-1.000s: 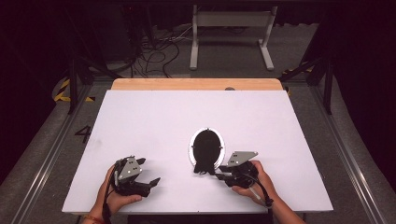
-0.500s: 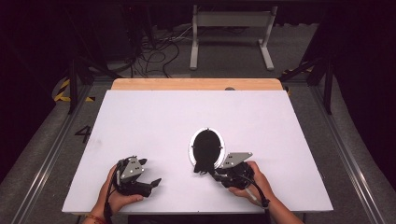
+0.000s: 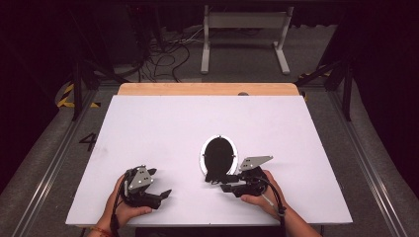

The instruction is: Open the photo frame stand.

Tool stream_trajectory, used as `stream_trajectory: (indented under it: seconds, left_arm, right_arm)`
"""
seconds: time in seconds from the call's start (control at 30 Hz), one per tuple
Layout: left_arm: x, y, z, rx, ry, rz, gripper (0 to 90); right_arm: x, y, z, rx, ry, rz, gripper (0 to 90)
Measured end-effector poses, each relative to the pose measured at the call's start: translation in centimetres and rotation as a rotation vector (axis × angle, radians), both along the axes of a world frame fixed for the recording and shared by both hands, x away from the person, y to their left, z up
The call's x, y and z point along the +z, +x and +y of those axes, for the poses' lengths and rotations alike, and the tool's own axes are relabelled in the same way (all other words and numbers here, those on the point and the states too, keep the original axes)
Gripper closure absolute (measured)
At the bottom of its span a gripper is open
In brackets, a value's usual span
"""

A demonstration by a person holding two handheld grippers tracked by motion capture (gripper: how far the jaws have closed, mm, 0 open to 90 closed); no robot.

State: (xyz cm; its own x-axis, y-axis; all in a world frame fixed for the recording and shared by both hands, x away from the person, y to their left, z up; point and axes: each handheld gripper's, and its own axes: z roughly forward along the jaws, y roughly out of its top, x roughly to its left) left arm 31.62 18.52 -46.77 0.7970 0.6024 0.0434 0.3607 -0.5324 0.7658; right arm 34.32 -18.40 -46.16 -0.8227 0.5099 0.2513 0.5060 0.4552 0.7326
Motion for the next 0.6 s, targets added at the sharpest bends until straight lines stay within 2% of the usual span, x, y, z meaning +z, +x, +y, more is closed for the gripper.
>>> stream_trajectory:
  seconds: [0.1,0.17,0.23,0.33,0.43,0.5,0.53,0.57,0.6]
  left_arm:
    - [0.0,0.0,0.0,0.000,0.002,0.000,13.5]
    - [0.0,0.0,-0.1,0.002,0.015,-0.004,13.7]
    - [0.0,-0.1,-0.2,-0.002,0.019,-0.005,13.9]
    - [0.0,-0.1,-0.3,-0.003,0.020,-0.005,13.9]
    - [-0.1,-0.1,-0.3,-0.004,0.026,-0.006,13.8]
    - [-0.1,0.0,-0.4,-0.001,0.027,-0.003,13.8]
    - [-0.1,0.0,-0.4,-0.001,0.027,-0.003,13.8]
    - [-0.1,0.0,-0.5,-0.003,0.024,0.000,13.8]
    - [-0.1,0.0,-0.6,-0.004,0.023,0.002,13.8]
  right_arm:
    - [-0.1,0.4,-0.4,-0.013,0.066,0.051,49.7]
    - [-0.1,0.5,-0.4,-0.014,0.081,0.063,48.4]
    - [-0.3,0.8,-0.7,-0.028,0.140,0.109,45.8]
    - [-0.4,1.1,-1.0,-0.052,0.188,0.152,43.4]
    - [-0.3,1.2,-1.2,-0.086,0.211,0.176,42.7]
    - [-0.4,1.4,-1.2,-0.129,0.232,0.212,44.6]
    - [-0.4,1.4,-1.2,-0.129,0.232,0.212,44.6]
    - [-0.5,1.7,-1.1,-0.159,0.258,0.240,47.2]
    - [-0.5,1.7,-1.1,-0.159,0.258,0.240,47.2]
